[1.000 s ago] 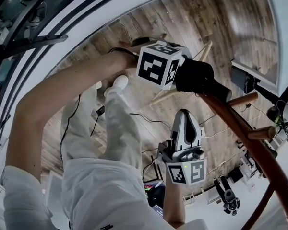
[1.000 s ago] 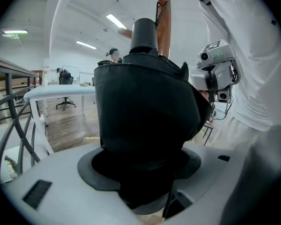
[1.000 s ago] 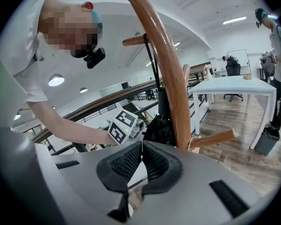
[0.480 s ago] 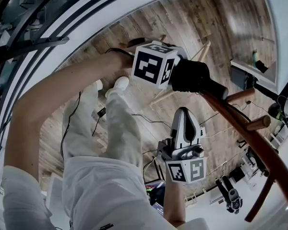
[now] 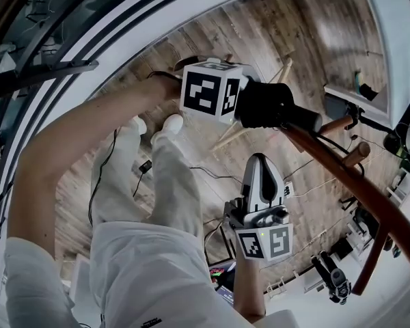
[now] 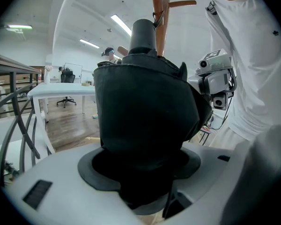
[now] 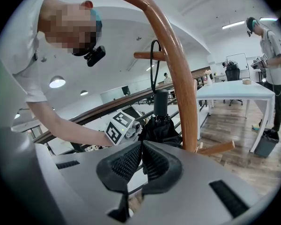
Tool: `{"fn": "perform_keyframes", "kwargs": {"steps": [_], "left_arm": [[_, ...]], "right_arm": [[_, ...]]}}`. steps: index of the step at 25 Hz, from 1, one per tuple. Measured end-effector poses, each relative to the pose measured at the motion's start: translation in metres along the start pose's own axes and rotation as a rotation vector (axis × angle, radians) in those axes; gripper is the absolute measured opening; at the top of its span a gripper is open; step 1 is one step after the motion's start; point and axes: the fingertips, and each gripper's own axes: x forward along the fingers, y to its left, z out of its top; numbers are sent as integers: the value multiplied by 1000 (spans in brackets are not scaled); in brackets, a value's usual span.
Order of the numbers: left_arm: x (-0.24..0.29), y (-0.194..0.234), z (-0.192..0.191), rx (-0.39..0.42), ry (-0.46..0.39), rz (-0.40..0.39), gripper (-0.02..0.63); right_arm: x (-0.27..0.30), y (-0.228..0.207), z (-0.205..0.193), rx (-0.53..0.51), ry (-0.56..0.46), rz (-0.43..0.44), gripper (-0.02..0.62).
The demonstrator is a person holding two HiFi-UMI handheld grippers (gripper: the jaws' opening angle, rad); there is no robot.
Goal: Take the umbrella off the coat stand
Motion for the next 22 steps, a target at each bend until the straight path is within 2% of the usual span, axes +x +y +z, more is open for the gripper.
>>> {"fn": "perform_keyframes", "kwargs": {"steps": [22], "left_arm": [[-56,-11,40,-29,-4,43,275]], "right_arm": [[-21,31,49,-42,-74,17,37]]}}
